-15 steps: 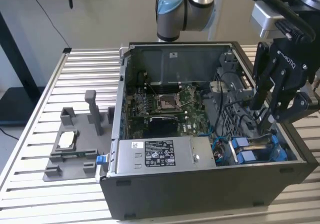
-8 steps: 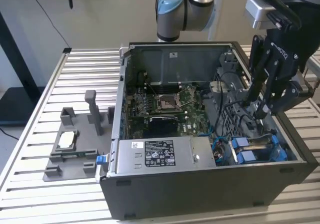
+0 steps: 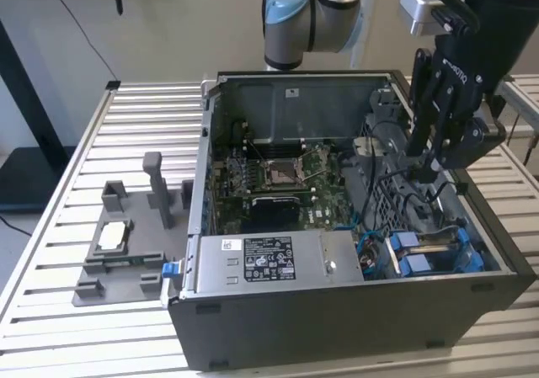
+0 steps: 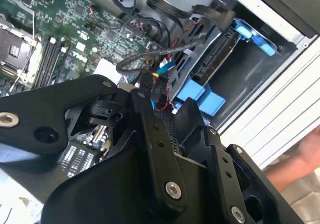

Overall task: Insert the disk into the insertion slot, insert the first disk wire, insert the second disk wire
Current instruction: 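Insert the first disk wire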

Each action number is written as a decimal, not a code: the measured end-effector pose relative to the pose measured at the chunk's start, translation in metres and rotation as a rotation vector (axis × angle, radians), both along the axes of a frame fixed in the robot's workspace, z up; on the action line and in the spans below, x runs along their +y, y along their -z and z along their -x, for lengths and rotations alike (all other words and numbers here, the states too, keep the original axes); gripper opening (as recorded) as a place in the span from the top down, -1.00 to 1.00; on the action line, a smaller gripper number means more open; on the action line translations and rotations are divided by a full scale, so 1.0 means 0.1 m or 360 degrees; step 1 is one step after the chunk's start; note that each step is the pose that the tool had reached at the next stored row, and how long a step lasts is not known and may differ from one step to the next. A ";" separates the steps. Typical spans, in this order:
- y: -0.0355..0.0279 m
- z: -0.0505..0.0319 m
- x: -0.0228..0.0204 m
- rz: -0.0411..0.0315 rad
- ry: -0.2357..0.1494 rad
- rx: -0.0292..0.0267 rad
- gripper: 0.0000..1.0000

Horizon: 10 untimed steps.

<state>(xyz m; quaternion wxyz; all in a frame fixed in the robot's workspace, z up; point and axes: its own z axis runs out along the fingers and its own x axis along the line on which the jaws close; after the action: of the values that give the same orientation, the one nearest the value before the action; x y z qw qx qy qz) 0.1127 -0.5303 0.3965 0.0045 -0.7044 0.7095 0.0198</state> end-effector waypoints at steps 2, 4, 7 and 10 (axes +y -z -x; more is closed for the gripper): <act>0.022 0.000 0.033 0.0000 -0.0010 -0.00051 0.07; 0.037 0.000 0.068 0.0000 -0.0035 -0.00077 0.07; 0.049 0.001 0.103 0.0001 -0.0082 -0.00089 0.07; 0.054 0.001 0.104 0.0002 -0.0095 -0.00089 0.07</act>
<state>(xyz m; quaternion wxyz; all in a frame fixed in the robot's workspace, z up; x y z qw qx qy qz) 0.1126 -0.5199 0.3911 0.0056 -0.7254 0.6881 0.0176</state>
